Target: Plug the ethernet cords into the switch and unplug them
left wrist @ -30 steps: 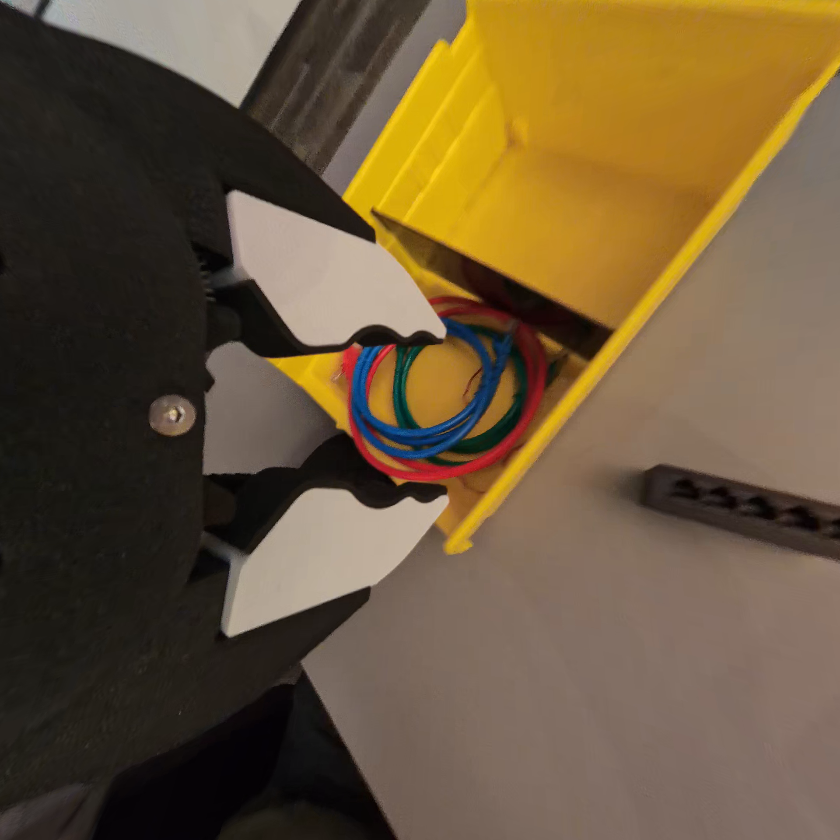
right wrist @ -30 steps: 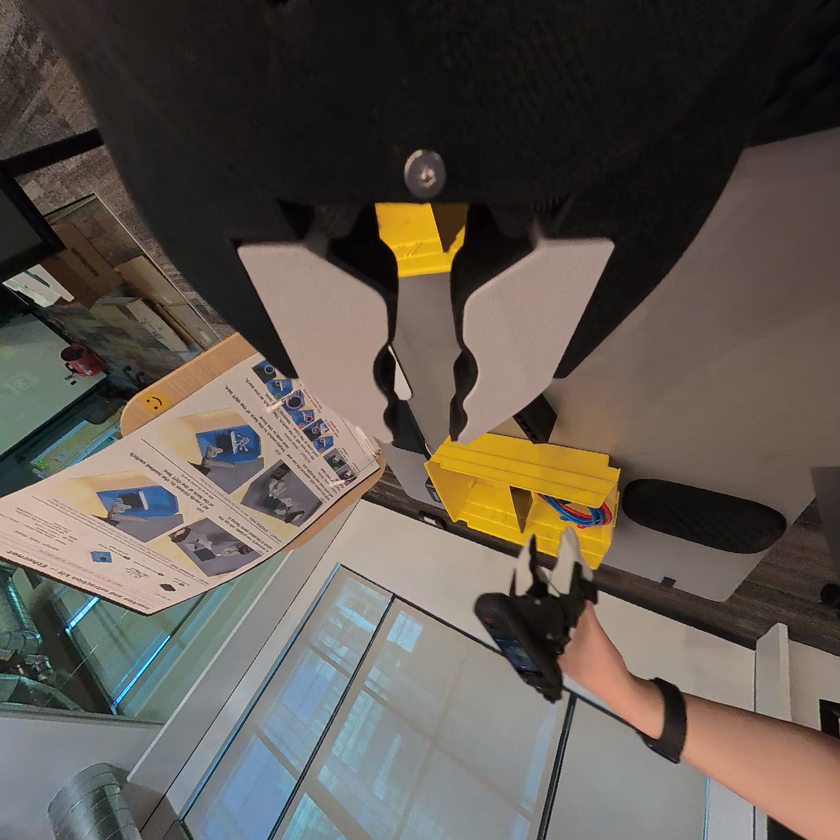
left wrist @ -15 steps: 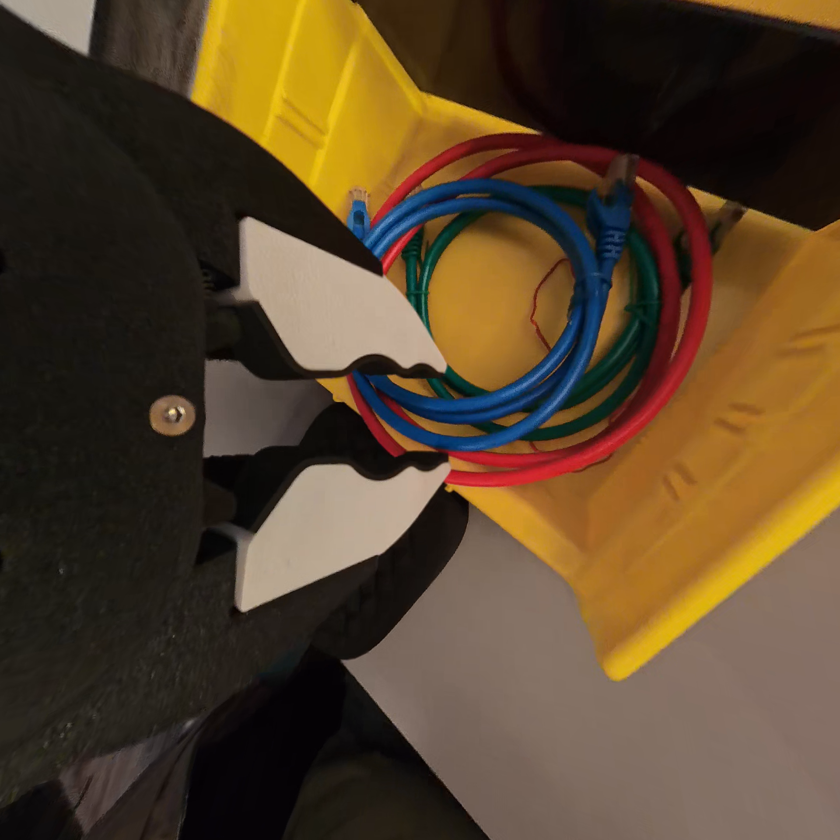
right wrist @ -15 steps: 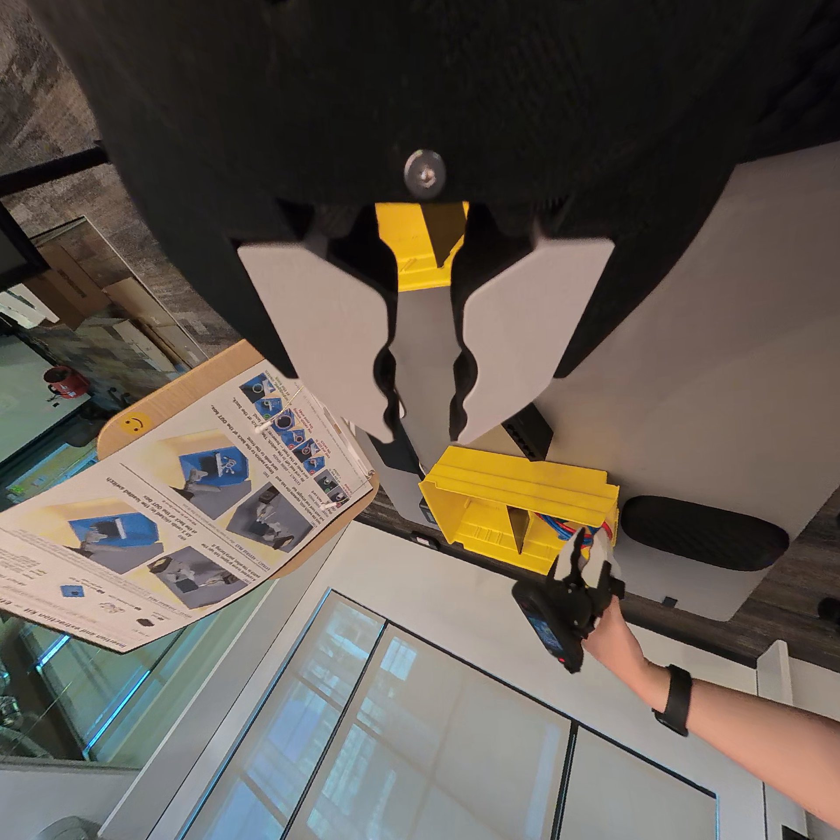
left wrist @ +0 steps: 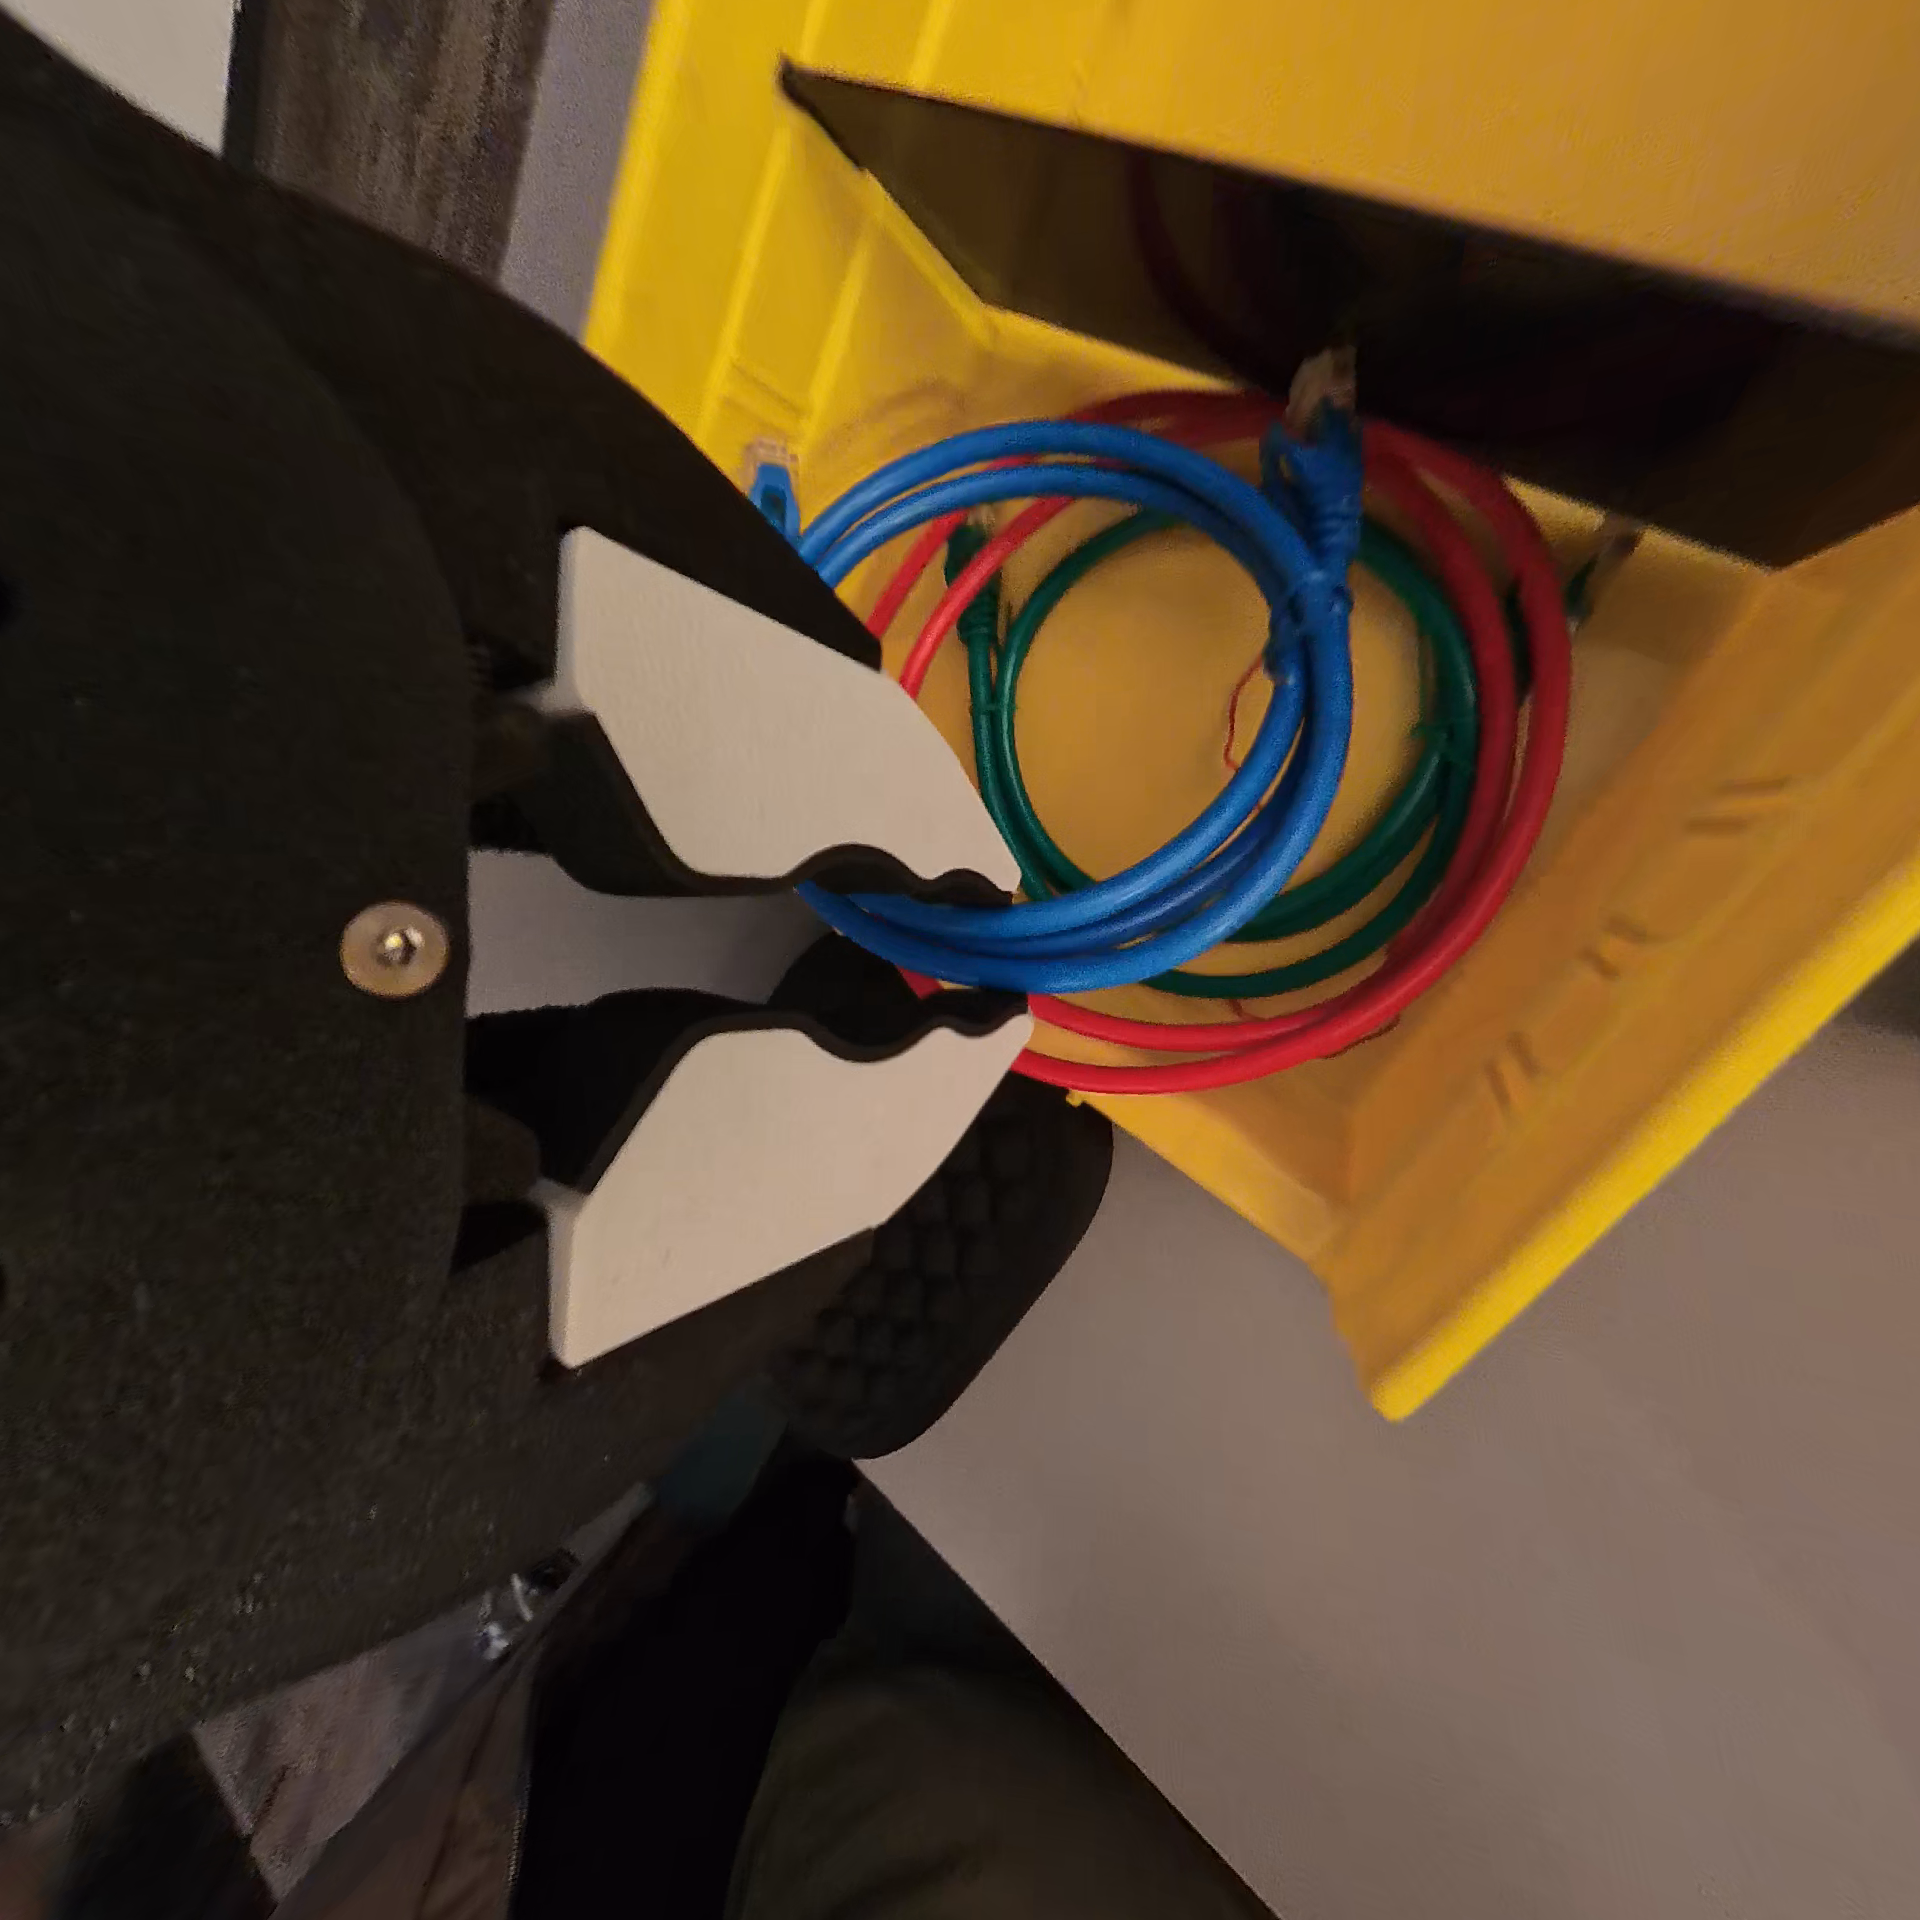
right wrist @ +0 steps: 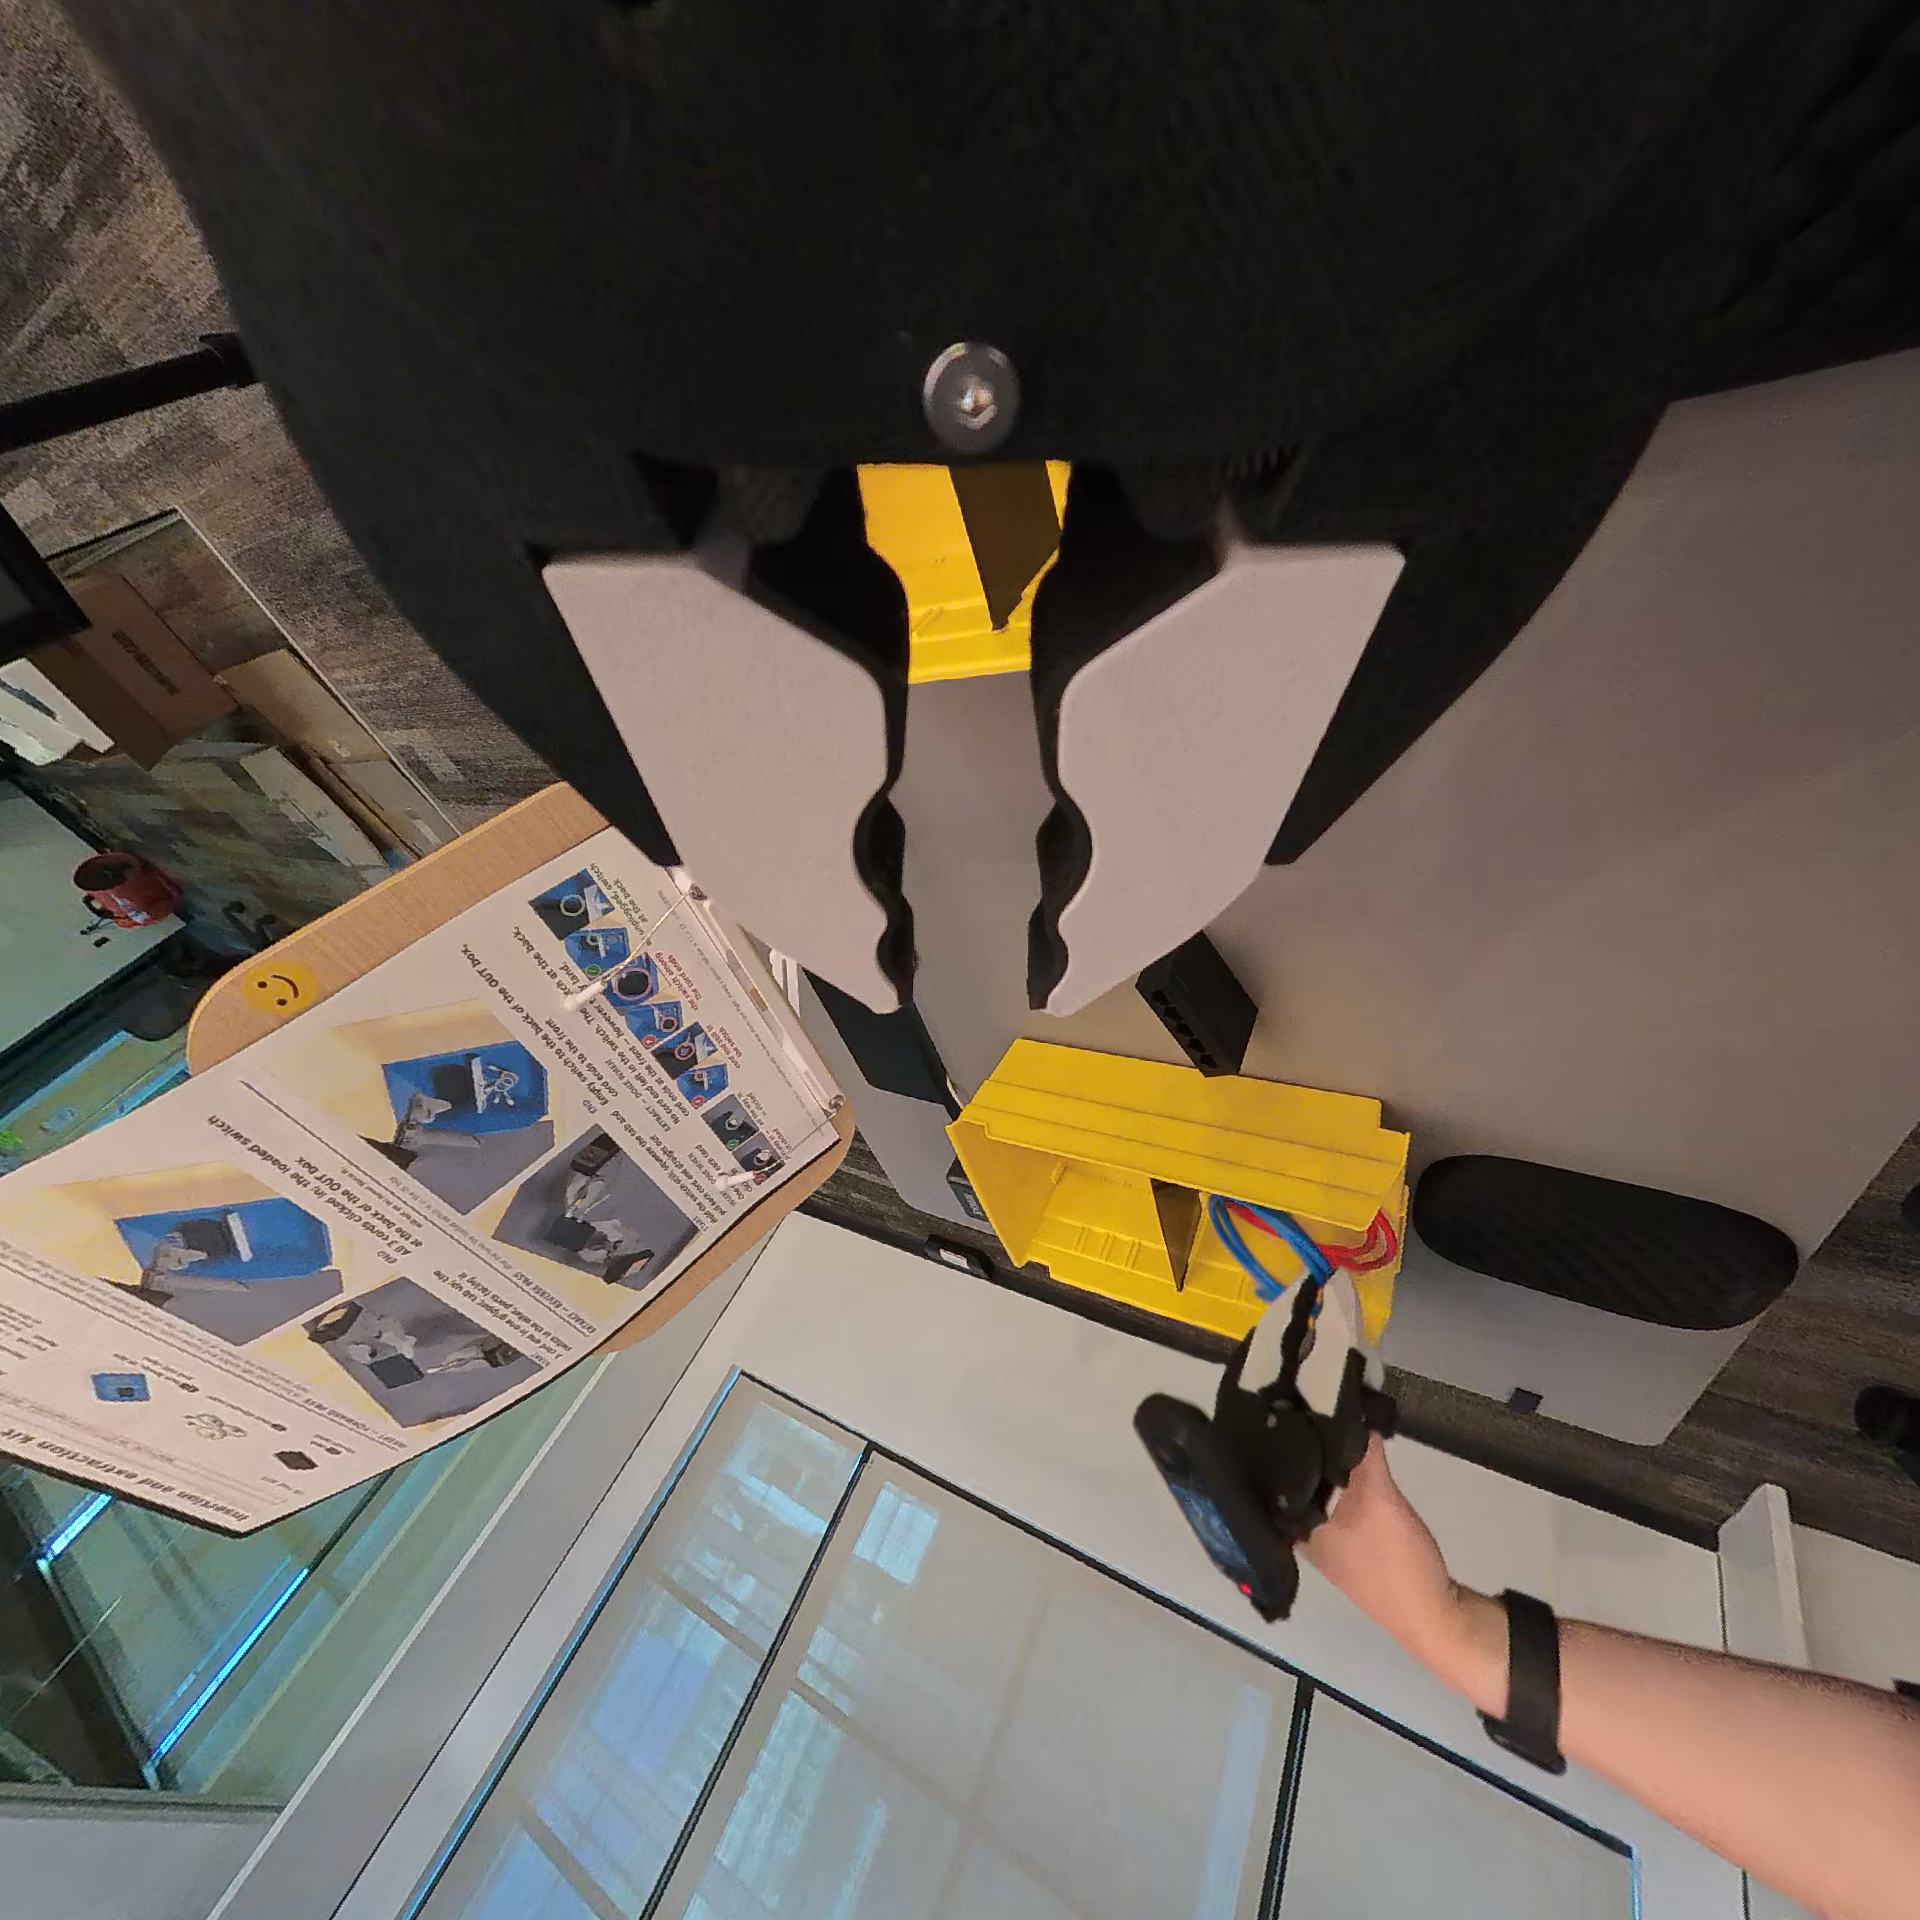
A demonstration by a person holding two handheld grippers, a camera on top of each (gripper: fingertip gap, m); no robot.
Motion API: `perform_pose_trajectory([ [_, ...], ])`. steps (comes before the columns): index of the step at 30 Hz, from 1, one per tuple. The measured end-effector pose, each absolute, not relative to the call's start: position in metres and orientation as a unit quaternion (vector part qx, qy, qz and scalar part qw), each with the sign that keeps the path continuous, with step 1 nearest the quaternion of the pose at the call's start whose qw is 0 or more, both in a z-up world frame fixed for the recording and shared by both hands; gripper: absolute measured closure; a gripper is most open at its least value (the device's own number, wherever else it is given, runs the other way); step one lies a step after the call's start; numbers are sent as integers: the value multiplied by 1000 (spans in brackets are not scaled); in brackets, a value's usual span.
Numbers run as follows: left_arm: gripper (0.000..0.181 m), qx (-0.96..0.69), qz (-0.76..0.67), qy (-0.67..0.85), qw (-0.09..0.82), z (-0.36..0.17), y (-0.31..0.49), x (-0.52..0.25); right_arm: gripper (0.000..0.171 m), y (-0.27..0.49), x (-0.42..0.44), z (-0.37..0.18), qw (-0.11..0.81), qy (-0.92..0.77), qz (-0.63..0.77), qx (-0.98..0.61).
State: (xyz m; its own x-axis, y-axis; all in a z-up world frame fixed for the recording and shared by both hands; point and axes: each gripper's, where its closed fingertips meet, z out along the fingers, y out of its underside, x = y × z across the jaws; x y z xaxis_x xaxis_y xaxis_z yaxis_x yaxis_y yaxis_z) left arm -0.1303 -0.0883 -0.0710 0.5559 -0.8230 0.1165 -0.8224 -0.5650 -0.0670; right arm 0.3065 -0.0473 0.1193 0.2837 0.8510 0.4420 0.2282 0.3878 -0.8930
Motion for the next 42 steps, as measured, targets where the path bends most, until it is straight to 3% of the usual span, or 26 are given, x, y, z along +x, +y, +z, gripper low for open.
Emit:
perform_pose_trajectory([
  [8,167,-864,-6,493,106,11,-74,-119,150,-48,311,120,633,-542,247,-495],
  [13,167,-834,-18,514,200,64,-66,-46,150,-48,314,122,638,-537,245,-495],
  [16,166,-803,-19,546,237,49,-65,28,150,-51,316,124,642,-537,243,-491],
  [22,167,-770,-63,575,271,-47,-55,155,150,-59,324,127,648,-536,240,-486],
  [30,167,-767,-43,595,236,-144,-30,196,150,-60,329,126,646,-536,246,-485],
  [37,163,-786,-84,558,254,-148,-15,205,150,-59,324,121,636,-547,241,-488],
  [42,156,-779,-194,486,344,-75,-28,203,150,-60,328,120,637,-544,245,-489],
])
